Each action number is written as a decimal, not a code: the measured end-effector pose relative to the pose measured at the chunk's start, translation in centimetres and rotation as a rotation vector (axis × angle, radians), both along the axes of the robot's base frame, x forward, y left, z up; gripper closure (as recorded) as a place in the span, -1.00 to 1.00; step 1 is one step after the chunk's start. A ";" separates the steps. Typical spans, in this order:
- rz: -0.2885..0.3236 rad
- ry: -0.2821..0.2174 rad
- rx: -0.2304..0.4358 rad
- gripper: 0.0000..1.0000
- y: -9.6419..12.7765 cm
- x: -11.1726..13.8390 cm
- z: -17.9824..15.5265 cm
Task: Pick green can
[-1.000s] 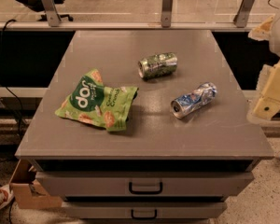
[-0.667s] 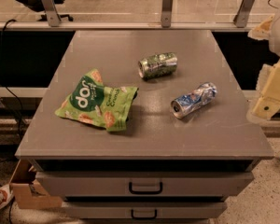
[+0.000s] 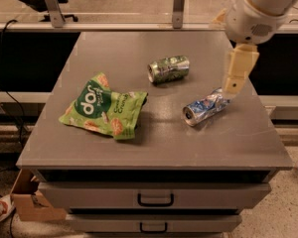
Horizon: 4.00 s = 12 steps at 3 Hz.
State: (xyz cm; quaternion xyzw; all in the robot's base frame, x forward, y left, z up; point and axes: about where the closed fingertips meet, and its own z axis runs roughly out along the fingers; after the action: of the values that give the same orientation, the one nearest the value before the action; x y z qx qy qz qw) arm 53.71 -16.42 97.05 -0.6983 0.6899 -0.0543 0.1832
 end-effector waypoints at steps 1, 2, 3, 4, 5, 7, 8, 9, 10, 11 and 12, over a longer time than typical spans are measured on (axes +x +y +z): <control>0.130 0.007 0.014 -1.00 4.5 5.1 -2.0; 0.191 0.009 0.036 -1.00 9.3 8.8 -4.4; 0.192 0.011 0.029 -1.00 9.3 8.8 -4.6; 0.216 0.041 -0.042 -1.00 9.7 10.0 -6.7; 0.202 0.074 -0.098 -1.00 9.4 12.6 -9.5; 0.185 0.089 -0.128 -0.65 9.3 15.1 -11.1; 0.193 0.101 -0.120 -0.19 9.6 15.1 -11.6; 0.211 0.111 -0.111 0.28 10.2 14.9 -11.8; 0.213 0.074 -0.076 0.74 10.0 15.2 -10.2; 0.210 0.010 -0.067 1.00 9.5 15.9 -7.3; 0.207 -0.022 -0.073 1.00 9.2 16.3 -5.6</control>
Offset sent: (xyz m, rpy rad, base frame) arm 0.1262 0.1416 -0.0669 0.0656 0.0045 0.2307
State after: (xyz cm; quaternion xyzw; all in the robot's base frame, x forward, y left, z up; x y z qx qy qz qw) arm 70.03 -7.24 91.42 -0.7713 0.6097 -0.0677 0.1700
